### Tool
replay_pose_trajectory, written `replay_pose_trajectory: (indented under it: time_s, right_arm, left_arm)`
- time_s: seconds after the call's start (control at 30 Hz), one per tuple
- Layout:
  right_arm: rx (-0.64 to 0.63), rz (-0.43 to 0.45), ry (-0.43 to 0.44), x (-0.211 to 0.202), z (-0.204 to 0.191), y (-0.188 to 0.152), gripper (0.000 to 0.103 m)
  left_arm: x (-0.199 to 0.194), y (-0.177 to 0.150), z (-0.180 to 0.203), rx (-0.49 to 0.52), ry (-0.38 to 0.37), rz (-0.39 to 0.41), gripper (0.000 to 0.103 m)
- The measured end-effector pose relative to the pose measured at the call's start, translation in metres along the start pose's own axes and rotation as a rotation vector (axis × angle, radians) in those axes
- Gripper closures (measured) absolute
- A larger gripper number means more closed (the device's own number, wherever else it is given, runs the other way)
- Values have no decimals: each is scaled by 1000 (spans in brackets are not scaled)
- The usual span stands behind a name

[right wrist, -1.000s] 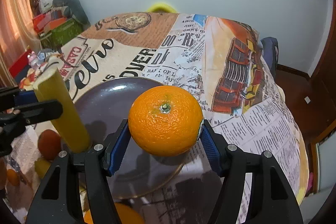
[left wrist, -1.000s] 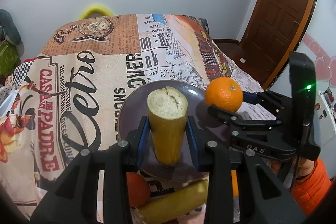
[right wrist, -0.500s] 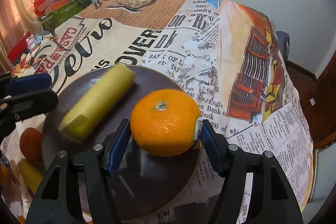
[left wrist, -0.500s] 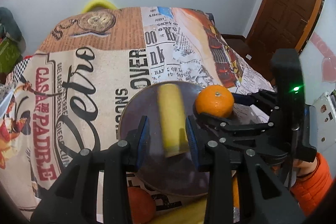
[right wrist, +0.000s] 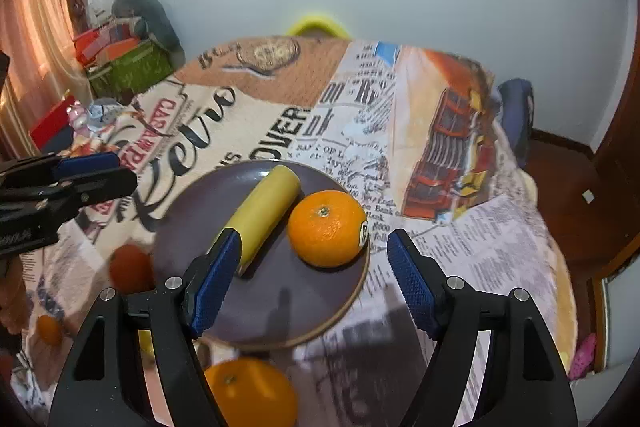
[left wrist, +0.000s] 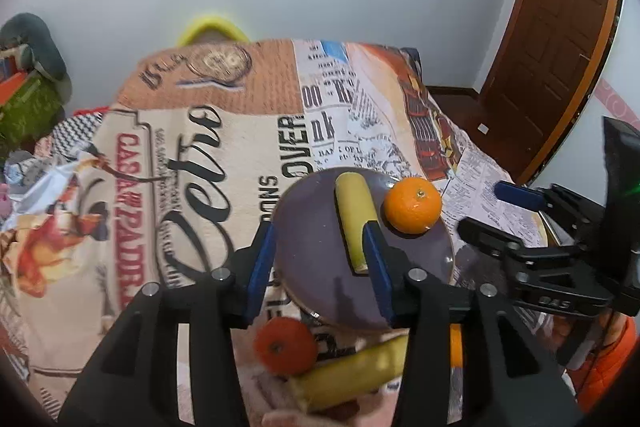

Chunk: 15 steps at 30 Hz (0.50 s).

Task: Organize fruits
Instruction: 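Lower the yellow fruit onto the grey plate and open the left gripper, then grasp a small mandarin with the left gripper while the right gripper grasps a large orange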

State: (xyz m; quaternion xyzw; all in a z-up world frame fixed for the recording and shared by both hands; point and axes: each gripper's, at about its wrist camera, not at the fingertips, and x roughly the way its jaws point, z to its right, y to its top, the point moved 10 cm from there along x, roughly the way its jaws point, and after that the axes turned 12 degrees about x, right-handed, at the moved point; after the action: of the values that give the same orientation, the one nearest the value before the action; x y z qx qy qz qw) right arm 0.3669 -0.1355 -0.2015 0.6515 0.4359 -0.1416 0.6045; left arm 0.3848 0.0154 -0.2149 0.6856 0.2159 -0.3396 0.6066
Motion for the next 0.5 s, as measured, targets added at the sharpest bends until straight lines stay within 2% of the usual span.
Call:
replay_pose_trajectory:
  time_s: [0.2, 0.33, 0.5]
  right_arm:
    - [6, 47, -1, -44, -11, -10, 27]
    - [27, 54, -3, -63, -14, -22, 26]
    - [31, 47, -17, -77, -17, -41, 26]
  left_arm:
    - [-53, -3, -7, -3, 30, 55, 47]
    - [-86, -16, -16, -9, 68, 79, 35]
    - [-103, -46, -27, -28, 85, 46, 33]
